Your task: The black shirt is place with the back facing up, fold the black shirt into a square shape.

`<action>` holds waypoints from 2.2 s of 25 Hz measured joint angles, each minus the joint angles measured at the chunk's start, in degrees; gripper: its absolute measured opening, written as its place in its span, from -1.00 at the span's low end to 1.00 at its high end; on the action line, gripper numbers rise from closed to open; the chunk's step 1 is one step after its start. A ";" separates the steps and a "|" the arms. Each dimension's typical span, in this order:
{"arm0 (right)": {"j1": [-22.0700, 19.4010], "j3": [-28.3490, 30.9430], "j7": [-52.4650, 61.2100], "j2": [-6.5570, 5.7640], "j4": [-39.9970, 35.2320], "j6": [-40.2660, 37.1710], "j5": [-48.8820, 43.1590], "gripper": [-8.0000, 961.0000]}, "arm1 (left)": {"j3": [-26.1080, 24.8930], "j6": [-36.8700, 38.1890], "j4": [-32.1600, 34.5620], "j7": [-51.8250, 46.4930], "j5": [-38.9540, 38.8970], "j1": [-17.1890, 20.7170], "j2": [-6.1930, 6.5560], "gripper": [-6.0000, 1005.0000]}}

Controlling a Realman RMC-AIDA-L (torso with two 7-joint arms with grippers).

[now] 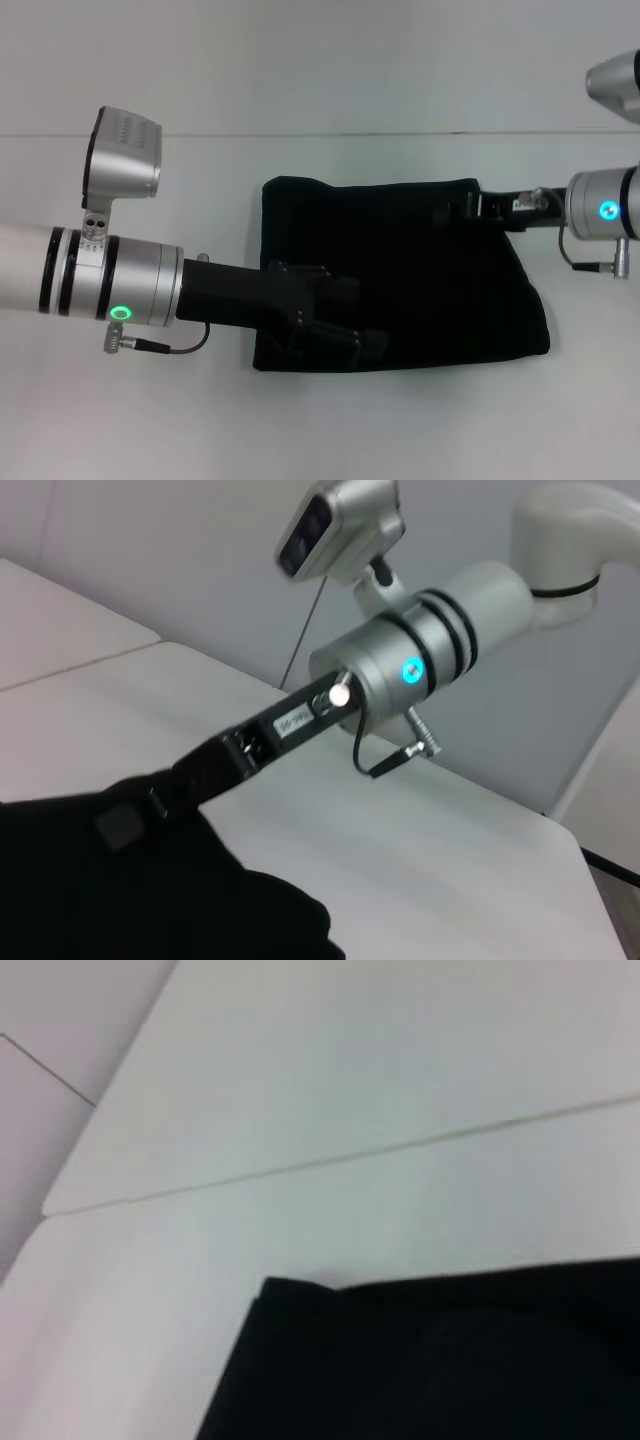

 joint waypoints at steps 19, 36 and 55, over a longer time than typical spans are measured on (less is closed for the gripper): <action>0.55 -0.46 2.73 -3.37 -2.23 -3.60 -0.37 -0.86 | -0.48 -0.63 -0.01 -1.28 -0.54 -0.55 0.44 0.89; 0.26 0.06 2.79 -3.49 -7.59 -10.98 0.87 -0.86 | -0.54 -1.09 -0.01 -2.35 -0.62 -1.13 0.26 0.89; -3.84 -0.18 3.60 -5.10 -9.77 -14.82 3.13 -0.84 | -0.62 -1.75 -0.01 -4.15 -0.62 -1.73 0.07 0.89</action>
